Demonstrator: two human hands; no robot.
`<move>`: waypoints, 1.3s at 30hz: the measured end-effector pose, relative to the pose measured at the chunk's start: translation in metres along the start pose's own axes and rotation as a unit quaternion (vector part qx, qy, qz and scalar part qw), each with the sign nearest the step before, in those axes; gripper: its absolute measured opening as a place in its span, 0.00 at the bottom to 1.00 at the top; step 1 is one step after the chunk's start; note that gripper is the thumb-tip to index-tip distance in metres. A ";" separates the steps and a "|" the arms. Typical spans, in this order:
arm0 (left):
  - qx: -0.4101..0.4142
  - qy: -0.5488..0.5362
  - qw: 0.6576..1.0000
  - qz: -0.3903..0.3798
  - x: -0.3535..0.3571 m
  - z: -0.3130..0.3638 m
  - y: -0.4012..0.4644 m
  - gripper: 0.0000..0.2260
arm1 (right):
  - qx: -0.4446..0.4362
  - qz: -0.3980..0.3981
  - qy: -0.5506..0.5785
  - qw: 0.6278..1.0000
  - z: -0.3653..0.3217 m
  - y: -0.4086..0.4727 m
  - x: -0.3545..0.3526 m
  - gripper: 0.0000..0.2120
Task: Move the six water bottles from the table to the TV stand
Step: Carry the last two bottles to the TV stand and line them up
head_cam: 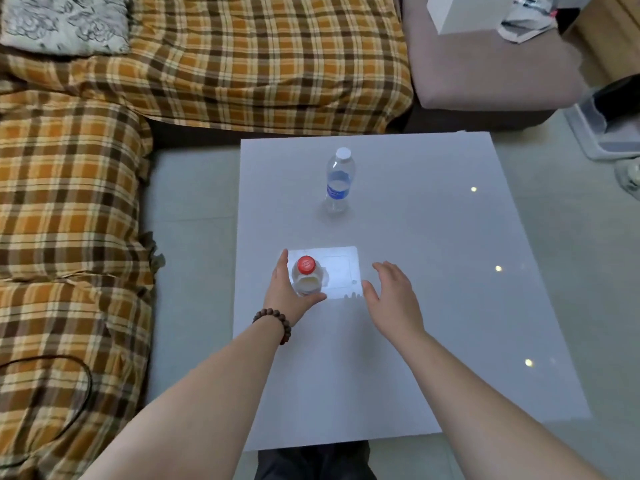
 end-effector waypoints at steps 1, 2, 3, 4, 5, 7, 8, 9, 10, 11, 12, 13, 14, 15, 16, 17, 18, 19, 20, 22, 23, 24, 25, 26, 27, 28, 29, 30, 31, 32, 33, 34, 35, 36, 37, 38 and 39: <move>0.002 -0.008 1.000 0.007 -0.001 0.000 0.006 0.50 | 0.002 -0.001 0.004 1.000 0.001 0.004 0.002 0.23; 0.004 -0.015 1.000 0.010 -0.001 -0.001 0.011 0.49 | 0.004 -0.002 0.008 1.000 0.003 0.007 0.003 0.23; 0.009 -0.022 1.000 0.008 0.000 0.000 0.015 0.47 | 0.007 -0.003 0.011 1.000 0.004 0.011 0.004 0.23; 0.012 -0.028 1.000 0.003 0.000 -0.001 0.019 0.45 | 0.009 -0.005 0.013 1.000 0.006 0.014 0.005 0.23; 0.017 -0.034 0.999 -0.001 0.001 0.000 0.022 0.41 | 0.011 -0.009 0.015 1.000 0.007 0.017 0.006 0.23; 0.028 -0.044 0.999 -0.002 0.000 0.003 0.026 0.29 | 0.014 -0.013 0.021 1.000 0.009 0.024 0.005 0.23; 0.039 -0.048 0.998 0.003 -0.002 0.007 0.027 0.24 | 0.014 -0.011 0.026 0.999 0.010 0.028 0.004 0.23; 0.051 -0.048 0.997 0.011 -0.005 0.011 0.028 0.23 | 0.014 -0.009 0.031 0.999 0.010 0.032 0.001 0.23; 0.060 -0.050 0.997 0.019 -0.009 0.016 0.030 0.22 | 0.012 -0.007 0.037 0.999 0.009 0.037 -0.002 0.23; 0.067 -0.053 0.996 0.030 -0.014 0.021 0.032 0.22 | 0.011 -0.006 0.045 0.999 0.008 0.043 -0.005 0.24; 0.071 -0.055 0.995 0.040 -0.019 0.025 0.035 0.22 | 0.009 -0.004 0.057 0.998 0.006 0.051 -0.009 0.26; 0.076 -0.054 0.994 0.049 -0.023 0.028 0.040 0.23 | 0.008 -0.003 0.072 0.997 0.003 0.062 -0.013 0.28; 0.079 -0.052 0.994 0.056 -0.026 0.031 0.045 0.24 | 0.007 -0.002 0.091 0.996 -0.001 0.074 -0.017 0.31; 0.081 -0.048 0.994 0.061 -0.029 0.032 0.050 0.25 | 0.004 0.002 0.110 0.994 -0.007 0.089 -0.022 0.34; 0.082 -0.046 0.993 0.065 -0.031 0.033 0.055 0.26 | -0.001 0.009 0.130 0.991 -0.013 0.104 -0.028 0.37; 0.080 -0.043 0.993 0.069 -0.032 0.032 0.060 0.26 | -0.010 0.020 0.149 0.989 -0.021 0.120 -0.034 0.40; 0.078 -0.039 0.994 0.071 -0.032 0.030 0.064 0.27 | -0.021 0.032 0.167 0.985 -0.030 0.135 -0.040 0.43; 0.076 -0.033 0.994 0.073 -0.032 0.027 0.067 0.27 | -0.032 0.043 0.183 0.982 -0.038 0.150 -0.046 0.45; 0.073 -0.030 0.994 0.072 -0.032 0.024 0.070 0.27 | -0.044 0.053 0.197 0.978 -0.046 0.164 -0.050 0.47; 0.066 -0.032 0.995 0.073 -0.031 0.015 0.072 0.26 | -0.060 0.065 0.216 0.972 -0.057 0.188 -0.056 0.49; 0.064 -0.038 0.994 0.077 -0.031 0.013 0.072 0.25 | -0.066 0.069 0.221 0.971 -0.060 0.198 -0.057 0.50; 0.063 -0.043 0.994 0.081 -0.031 0.011 0.072 0.24 | -0.070 0.071 0.225 0.969 -0.062 0.206 -0.056 0.51; 0.065 -0.045 0.993 0.085 -0.032 0.011 0.072 0.24 | -0.073 0.070 0.231 0.968 -0.063 0.213 -0.055 0.51; 0.067 -0.043 0.993 0.086 -0.032 0.012 0.072 0.24 | -0.075 0.067 0.239 0.966 -0.063 0.220 -0.052 0.50; 0.070 -0.038 0.993 0.083 -0.031 0.013 0.073 0.24 | -0.078 0.063 0.246 0.964 -0.063 0.225 -0.049 0.50; 0.071 -0.033 0.994 0.081 -0.030 0.013 0.074 0.24 | -0.081 0.060 0.251 0.963 -0.063 0.230 -0.046 0.48; 0.072 -0.029 0.994 0.080 -0.029 0.012 0.074 0.24 | -0.084 0.059 0.251 0.962 -0.062 0.233 -0.043 0.45; 0.070 -0.028 0.994 0.083 -0.028 0.010 0.074 0.25 | -0.085 0.061 0.248 0.963 -0.062 0.236 -0.041 0.41; 0.068 -0.029 0.993 0.087 -0.027 0.009 0.073 0.25 | -0.082 0.062 0.245 0.964 -0.061 0.238 -0.039 0.38; 0.066 -0.032 0.993 0.090 -0.027 0.007 0.072 0.26 | -0.081 0.062 0.245 0.964 -0.061 0.238 -0.039 0.36; 0.064 -0.034 0.993 0.090 -0.027 0.006 0.071 0.26 | -0.083 0.060 0.245 0.964 -0.060 0.238 -0.038 0.35; 0.062 -0.038 0.993 0.089 -0.027 0.007 0.070 0.26 | -0.085 0.058 0.248 0.963 -0.059 0.237 -0.038 0.35; 0.059 -0.043 0.994 0.087 -0.027 0.008 0.070 0.25 | -0.087 0.057 0.252 0.962 -0.058 0.234 -0.038 0.35; 0.055 -0.046 0.994 0.084 -0.028 0.009 0.069 0.25 | -0.089 0.056 0.255 0.961 -0.057 0.229 -0.039 0.36; 0.050 -0.043 0.995 0.080 -0.029 0.011 0.068 0.24 | -0.091 0.054 0.256 0.961 -0.056 0.223 -0.039 0.36; 0.045 -0.035 0.996 0.075 -0.030 0.015 0.065 0.23 | -0.094 0.052 0.258 0.960 -0.055 0.215 -0.040 0.36; 0.040 -0.025 0.997 0.069 -0.031 0.020 0.061 0.23 | -0.097 0.050 0.260 0.959 -0.054 0.206 -0.042 0.35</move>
Point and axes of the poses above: each hand's wrist, its own y-axis towards the middle knuckle, its own x-axis out of the palm, z = x × y, the point moved 7 cm from there along y, towards the middle knuckle, and after that the axes turned 12 degrees about -z, right-handed, at the moved point
